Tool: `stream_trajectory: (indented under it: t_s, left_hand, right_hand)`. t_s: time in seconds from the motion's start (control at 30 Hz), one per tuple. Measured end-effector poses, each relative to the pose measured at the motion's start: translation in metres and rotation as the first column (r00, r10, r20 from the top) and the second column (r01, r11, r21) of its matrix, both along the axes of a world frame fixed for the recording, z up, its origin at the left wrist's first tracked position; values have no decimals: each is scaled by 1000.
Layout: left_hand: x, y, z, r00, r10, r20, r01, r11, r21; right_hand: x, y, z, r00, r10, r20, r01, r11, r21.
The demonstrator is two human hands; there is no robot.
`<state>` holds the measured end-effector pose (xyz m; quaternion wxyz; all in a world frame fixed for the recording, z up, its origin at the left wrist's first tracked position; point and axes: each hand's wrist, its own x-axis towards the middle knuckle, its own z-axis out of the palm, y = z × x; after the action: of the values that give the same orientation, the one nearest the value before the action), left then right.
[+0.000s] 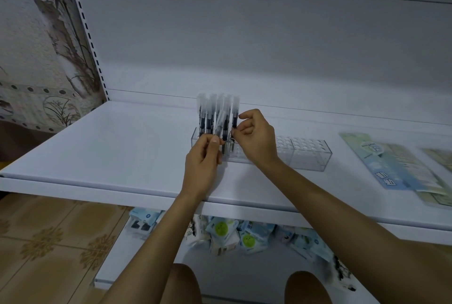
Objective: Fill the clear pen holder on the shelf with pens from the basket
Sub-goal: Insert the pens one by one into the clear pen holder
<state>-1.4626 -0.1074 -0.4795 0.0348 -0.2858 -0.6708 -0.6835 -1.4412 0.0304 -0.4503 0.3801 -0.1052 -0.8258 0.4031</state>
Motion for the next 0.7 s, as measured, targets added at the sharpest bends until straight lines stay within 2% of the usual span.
stream_trajectory:
  t_s: [0.1, 0.27, 0.37, 0.57, 0.7]
  left_hand:
    - [0, 0, 0, 1000, -4, -2, 4, 1000, 17]
    - [0, -1, -1, 999, -2, -38, 2, 1000, 10]
    - [0, -2, -1, 996, -2, -84, 2, 1000, -9]
    - [2, -2, -1, 983, -45, -179, 37, 998, -50]
    - [2, -1, -1, 986, -51, -160, 36, 995, -96]
  right_hand:
    - [4, 0, 5, 1000, 16, -12, -17, 995, -98]
    - [23, -1, 13, 984, -41, -171, -1, 972, -237]
    - [34, -10, 15, 991, 27, -131, -66, 949, -309]
    - [41, -26, 6, 977, 212, 20, -196, 933, -303]
    - [44, -23, 12, 980, 200, 6, -172, 856, -487]
